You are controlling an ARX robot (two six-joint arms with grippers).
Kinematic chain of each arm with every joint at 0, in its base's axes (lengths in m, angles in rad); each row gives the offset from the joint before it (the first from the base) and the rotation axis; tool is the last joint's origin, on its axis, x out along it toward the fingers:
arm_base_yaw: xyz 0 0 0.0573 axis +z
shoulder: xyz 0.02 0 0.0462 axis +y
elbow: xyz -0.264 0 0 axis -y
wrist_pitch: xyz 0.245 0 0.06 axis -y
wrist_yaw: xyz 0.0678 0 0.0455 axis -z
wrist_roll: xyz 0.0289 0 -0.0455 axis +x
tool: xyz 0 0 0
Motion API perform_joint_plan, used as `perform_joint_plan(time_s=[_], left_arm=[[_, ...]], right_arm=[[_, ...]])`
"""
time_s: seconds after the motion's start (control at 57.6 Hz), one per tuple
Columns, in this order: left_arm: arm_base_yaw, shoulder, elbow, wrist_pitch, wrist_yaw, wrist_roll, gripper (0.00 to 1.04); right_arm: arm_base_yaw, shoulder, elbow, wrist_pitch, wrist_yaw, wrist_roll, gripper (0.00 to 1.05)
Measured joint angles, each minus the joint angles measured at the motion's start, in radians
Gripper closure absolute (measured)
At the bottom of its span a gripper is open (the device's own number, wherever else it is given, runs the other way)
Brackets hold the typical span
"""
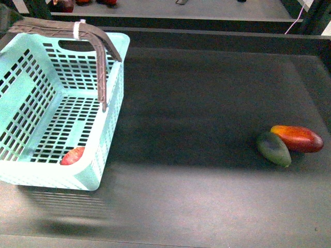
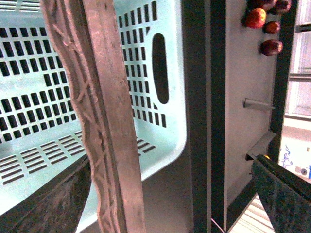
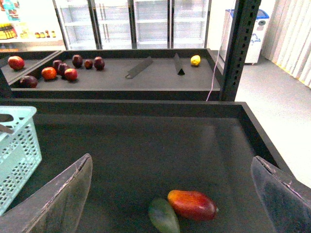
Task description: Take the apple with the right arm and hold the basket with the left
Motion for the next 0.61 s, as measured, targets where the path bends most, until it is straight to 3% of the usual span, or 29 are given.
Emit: perform_joint_plan(time_s=[0.313,0.347,0.417,0.452,0.521,0.608], left_arm=[[-0.012,-0.04,-0.002,-0.002,0.0,0.029,0.07],[-0.009,-0.047,-0.051,0.121,0.012,0.141,0.13],[0.008,-0.097,-0.298,0.64,0.044,0.602,0.31],[0.015,-0.126,-0.391,0.781,0.053,0.813,0.38],[0.029,-0.196,-0.533,0.957,0.064,1.116,0.53],[0.046,-0.272,-0.636,1.025,0.078,1.281,0.67]], right_arm=[[0.0,0.0,0.0,0.0,0.0,0.0,0.09],[0.0,0.0,0.0,0.0,0.0,0.0,0.09],[0.0,0.0,0.0,0.0,0.0,0.0,0.09],[0.0,0.0,0.0,0.0,0.0,0.0,0.09],[0.0,0.0,0.0,0.0,0.0,0.0,0.09],[0.0,0.0,0.0,0.0,0.0,0.0,0.09]])
